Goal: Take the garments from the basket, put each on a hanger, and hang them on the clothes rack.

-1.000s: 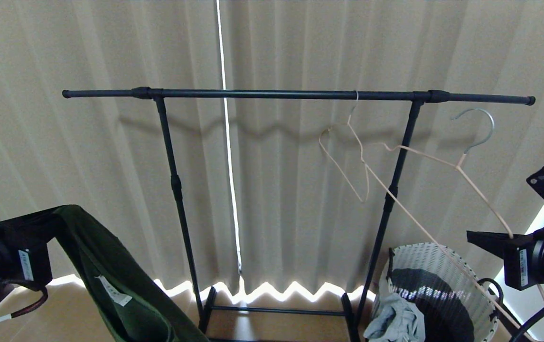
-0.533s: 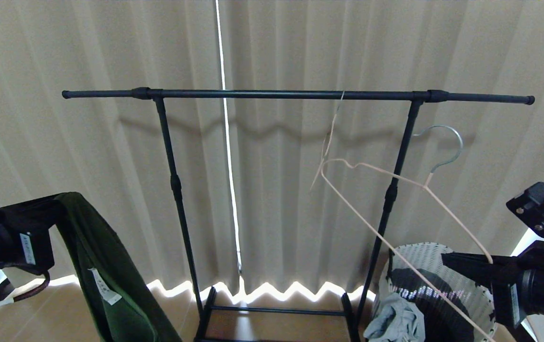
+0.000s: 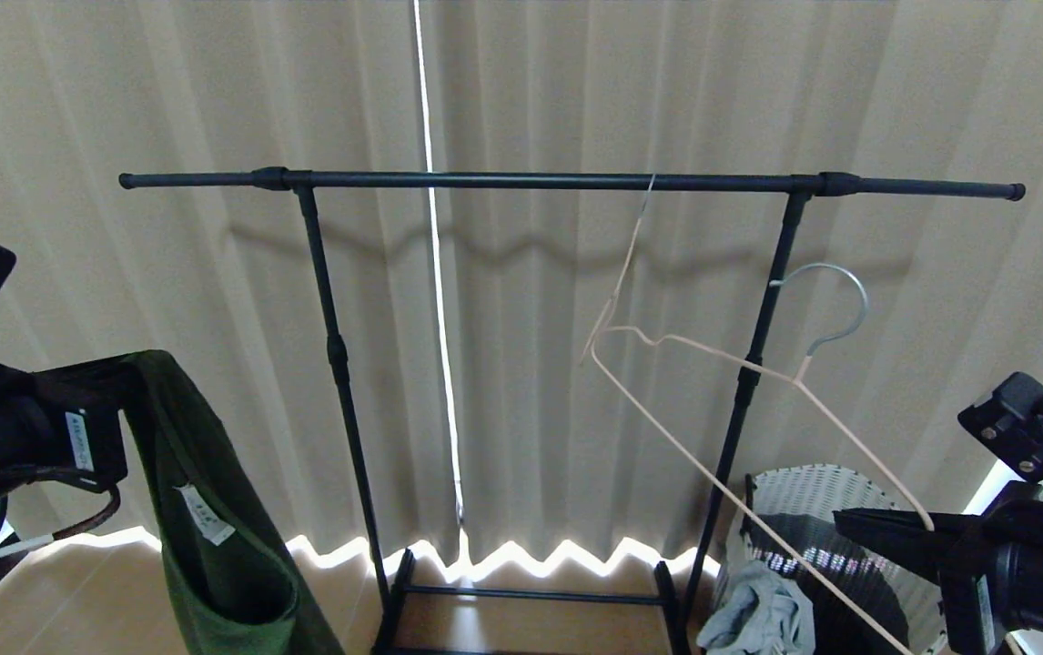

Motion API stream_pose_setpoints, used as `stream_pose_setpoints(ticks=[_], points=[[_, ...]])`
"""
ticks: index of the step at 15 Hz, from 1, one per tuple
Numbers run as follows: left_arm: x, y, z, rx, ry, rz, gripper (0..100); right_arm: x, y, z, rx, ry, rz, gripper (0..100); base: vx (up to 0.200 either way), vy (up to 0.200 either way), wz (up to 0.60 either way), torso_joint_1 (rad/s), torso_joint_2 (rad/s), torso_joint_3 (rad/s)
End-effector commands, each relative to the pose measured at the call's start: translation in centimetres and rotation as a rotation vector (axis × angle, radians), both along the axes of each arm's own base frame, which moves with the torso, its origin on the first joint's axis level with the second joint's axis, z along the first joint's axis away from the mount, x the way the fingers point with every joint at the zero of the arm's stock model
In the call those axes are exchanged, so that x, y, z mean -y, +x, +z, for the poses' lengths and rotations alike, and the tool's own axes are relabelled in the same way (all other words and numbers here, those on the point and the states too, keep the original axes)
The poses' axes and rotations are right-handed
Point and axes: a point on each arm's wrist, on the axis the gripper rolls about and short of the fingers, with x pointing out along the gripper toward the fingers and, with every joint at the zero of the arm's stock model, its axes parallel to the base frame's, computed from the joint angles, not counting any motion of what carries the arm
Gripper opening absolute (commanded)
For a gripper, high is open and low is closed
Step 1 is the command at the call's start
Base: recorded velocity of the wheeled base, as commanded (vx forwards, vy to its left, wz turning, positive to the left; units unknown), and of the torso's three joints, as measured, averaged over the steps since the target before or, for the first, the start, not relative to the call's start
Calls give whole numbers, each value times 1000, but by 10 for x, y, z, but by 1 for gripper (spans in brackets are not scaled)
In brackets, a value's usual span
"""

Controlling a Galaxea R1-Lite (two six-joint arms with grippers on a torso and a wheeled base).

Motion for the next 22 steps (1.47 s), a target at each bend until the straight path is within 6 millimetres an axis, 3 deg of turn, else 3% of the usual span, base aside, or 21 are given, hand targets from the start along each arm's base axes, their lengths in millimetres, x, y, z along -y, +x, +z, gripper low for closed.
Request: stream_pose_setpoints(ticks=[1, 4, 5, 6, 8, 9, 13, 16, 22], points=[[6, 23, 3, -25, -9, 20, 0, -5, -1, 0, -16, 20, 60, 0, 0, 0, 0, 0, 0, 0], [21, 55, 7, -55, -59, 39, 0, -11, -2, 0, -56, 74, 155, 0, 0, 0, 0, 0, 0, 0], [34, 67, 9, -66, -90, 57, 0, -16, -2, 2, -72, 100, 186, 0, 0, 0, 0, 0, 0, 0], [44, 73, 11, -72, -109, 62, 0, -21, -3, 0, -91, 102, 205, 0, 0, 0, 0, 0, 0, 0], [44, 73, 11, -72, -109, 62, 0, -21, -3, 0, -91, 102, 205, 0, 0, 0, 0, 0, 0, 0], [85, 96, 14, -101, -136, 38, 0, -39, -1, -5, -99, 125, 271, 0, 0, 0, 0, 0, 0, 0], [104, 128, 2, -130, -166, 98, 0, -61, -3, -7, -110, 157, 353, 0, 0, 0, 0, 0, 0, 0], [115, 129, -2, -145, -211, 87, 0, -74, 1, -9, -94, 182, 406, 0, 0, 0, 0, 0, 0, 0], [115, 126, 0, -129, -188, 119, 0, -86, 17, -9, -88, 183, 384, 0, 0, 0, 0, 0, 0, 0]])
